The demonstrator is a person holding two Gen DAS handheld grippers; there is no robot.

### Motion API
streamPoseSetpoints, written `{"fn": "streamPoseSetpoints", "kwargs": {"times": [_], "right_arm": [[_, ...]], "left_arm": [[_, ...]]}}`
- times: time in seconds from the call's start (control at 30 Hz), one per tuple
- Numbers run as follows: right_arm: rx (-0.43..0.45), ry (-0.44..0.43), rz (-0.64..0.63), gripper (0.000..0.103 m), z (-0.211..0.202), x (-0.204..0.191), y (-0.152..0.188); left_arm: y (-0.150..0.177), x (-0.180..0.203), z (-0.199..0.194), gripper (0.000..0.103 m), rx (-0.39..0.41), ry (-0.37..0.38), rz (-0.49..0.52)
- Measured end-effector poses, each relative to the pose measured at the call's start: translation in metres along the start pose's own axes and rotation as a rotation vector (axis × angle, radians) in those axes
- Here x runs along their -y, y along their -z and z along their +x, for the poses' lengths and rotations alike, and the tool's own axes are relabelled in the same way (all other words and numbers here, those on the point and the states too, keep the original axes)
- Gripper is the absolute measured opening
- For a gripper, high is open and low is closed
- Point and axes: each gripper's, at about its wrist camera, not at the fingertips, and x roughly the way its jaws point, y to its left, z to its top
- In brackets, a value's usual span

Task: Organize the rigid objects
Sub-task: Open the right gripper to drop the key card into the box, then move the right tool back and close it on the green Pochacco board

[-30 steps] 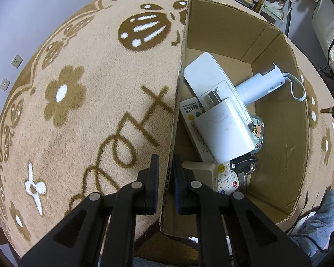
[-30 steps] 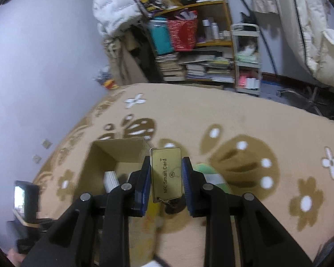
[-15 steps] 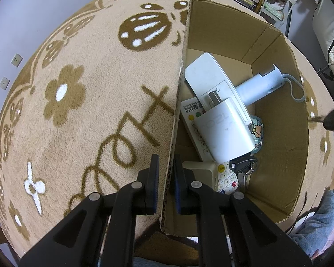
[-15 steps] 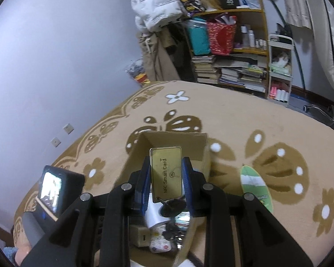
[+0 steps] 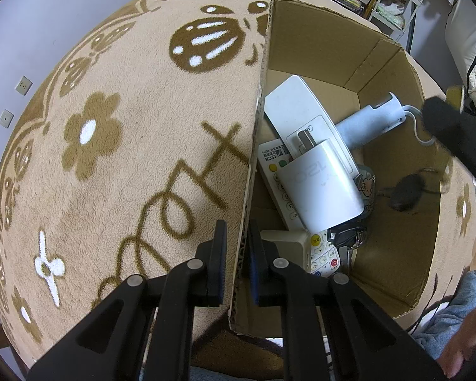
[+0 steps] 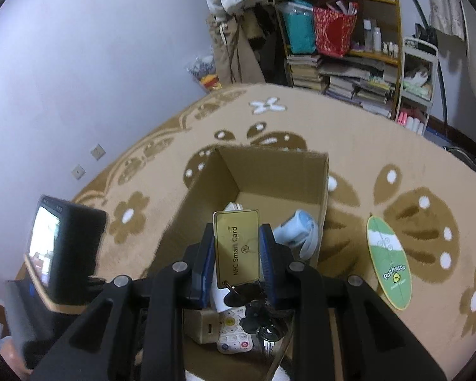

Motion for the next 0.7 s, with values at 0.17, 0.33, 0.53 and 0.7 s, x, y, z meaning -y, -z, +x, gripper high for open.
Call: {"fn": "streamPoseSetpoints", "kwargs": {"times": [0.17, 0.33, 0.53, 0.7], "right_arm": [[0.002, 0.019, -0.002, 0.03, -0.001, 0.004, -0.001], [0.052, 0.056, 0.006, 0.062, -0.014, 0.012, -0.006], [0.069, 0.14, 0.044, 0.076, -0.024, 0.036, -0.014], [0.075, 0.221, 0.078, 0.092, -0.025, 0.063, -0.015]], "left_arm": [[0.0, 0.0, 0.0, 0.013, -0.001, 0.002, -0.002], [0.0, 0.0, 0.0, 0.013, 0.0, 0.002, -0.002], [0.0, 0.0, 0.0, 0.013, 0.0, 0.001, -0.002], [0.0, 0.0, 0.0, 0.013, 0.0, 0.002, -0.002]]}}
